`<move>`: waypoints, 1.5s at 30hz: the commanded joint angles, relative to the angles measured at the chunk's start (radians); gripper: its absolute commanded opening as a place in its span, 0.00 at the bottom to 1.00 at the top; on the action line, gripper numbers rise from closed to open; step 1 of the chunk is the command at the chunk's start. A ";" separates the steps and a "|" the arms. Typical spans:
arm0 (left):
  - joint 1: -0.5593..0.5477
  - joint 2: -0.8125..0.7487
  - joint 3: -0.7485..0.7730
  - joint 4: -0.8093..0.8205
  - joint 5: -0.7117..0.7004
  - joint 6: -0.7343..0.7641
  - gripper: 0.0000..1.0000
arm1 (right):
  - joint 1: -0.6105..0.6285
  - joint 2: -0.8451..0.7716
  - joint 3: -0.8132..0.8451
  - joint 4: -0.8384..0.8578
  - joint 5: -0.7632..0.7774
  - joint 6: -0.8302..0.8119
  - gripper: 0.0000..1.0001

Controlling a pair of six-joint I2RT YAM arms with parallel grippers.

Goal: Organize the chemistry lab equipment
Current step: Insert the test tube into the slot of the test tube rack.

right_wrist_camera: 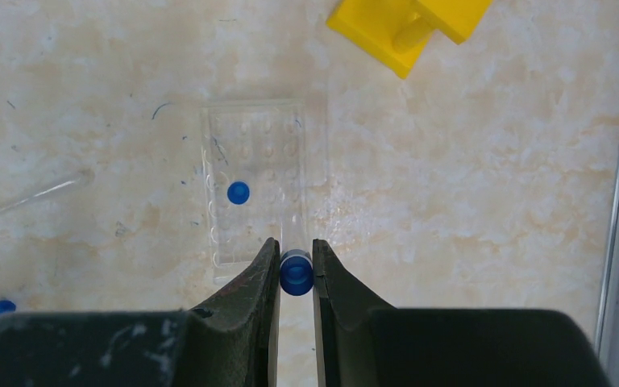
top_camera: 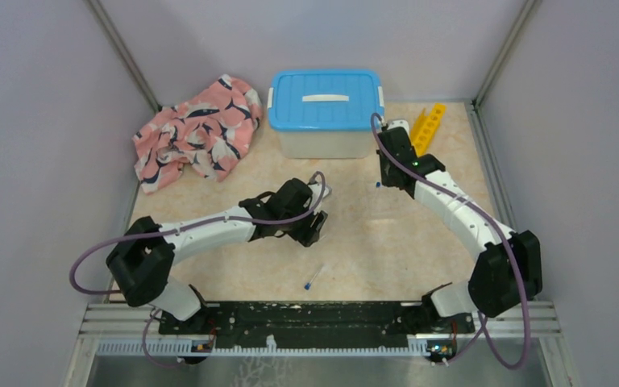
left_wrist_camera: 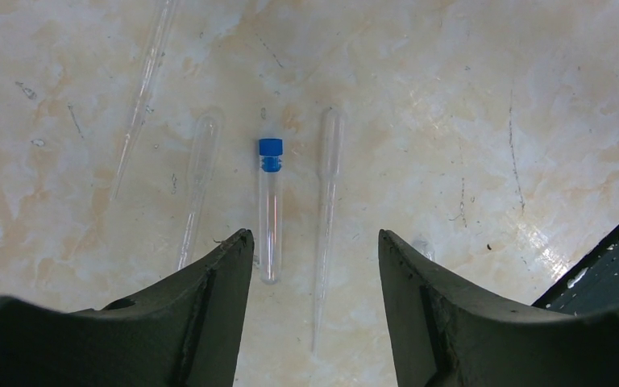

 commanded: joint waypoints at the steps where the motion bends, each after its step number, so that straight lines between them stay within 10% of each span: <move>1: -0.006 0.024 0.026 -0.003 -0.002 -0.002 0.63 | -0.021 0.005 -0.012 0.036 -0.026 0.008 0.02; 45: -0.011 0.080 0.006 0.042 -0.017 0.007 0.59 | -0.122 0.171 -0.029 0.168 -0.122 0.014 0.02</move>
